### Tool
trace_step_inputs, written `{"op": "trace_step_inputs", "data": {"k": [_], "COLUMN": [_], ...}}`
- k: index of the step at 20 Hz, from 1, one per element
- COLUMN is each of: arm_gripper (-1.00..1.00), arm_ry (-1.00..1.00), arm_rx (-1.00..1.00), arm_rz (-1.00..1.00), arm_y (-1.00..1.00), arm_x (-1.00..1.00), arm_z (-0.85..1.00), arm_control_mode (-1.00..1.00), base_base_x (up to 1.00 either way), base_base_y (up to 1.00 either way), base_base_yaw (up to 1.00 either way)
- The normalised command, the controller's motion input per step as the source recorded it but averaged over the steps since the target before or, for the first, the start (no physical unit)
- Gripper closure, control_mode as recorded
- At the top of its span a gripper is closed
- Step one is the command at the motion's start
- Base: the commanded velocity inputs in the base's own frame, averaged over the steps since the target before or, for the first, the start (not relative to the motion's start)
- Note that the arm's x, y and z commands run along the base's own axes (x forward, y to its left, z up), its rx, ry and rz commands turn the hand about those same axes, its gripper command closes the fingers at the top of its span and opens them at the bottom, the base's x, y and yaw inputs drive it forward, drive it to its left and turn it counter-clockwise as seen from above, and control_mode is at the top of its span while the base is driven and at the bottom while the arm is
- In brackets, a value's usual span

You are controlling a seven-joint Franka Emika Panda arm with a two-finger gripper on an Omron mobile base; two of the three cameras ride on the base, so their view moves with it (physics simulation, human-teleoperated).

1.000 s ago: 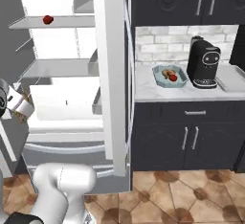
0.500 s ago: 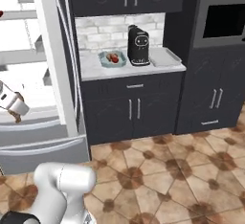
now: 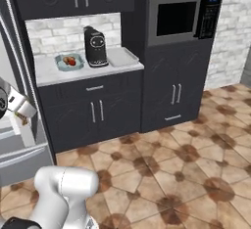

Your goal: Place one bell pepper and one chicken drumstick in each tupperware on the nearby counter, to pack two identical lunches.

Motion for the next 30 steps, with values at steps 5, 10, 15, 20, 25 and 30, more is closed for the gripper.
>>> {"op": "trace_step_inputs", "data": {"k": [5, 10, 15, 20, 25, 30], "arm_gripper": [1.0, 1.0, 1.0, 1.0, 1.0, 1.0], "arm_ry": [0.0, 0.0, 0.0, 0.0, 0.0, 0.0], "arm_rx": [0.0, 0.0, 0.0, 0.0, 0.0, 0.0], "arm_rz": [0.0, 0.0, 0.0, 0.0, 0.0, 0.0], "arm_y": [0.0, 0.0, 0.0, 0.0, 0.0, 0.0], "arm_x": [0.0, 0.0, 0.0, 0.0, 0.0, 0.0], "arm_z": [0.0, 0.0, 0.0, 0.0, 0.0, 0.0], "arm_control_mode": [1.0, 1.0, 1.0, 1.0, 1.0, 1.0], "base_base_x": [1.0, 1.0, 1.0, 1.0, 0.82, 1.0], "base_base_y": [-0.91, -1.0, -0.93, -0.99, -0.96, -0.77], "base_base_yaw": [0.0, -0.05, 0.0, 0.0, -0.12, -0.45]}}
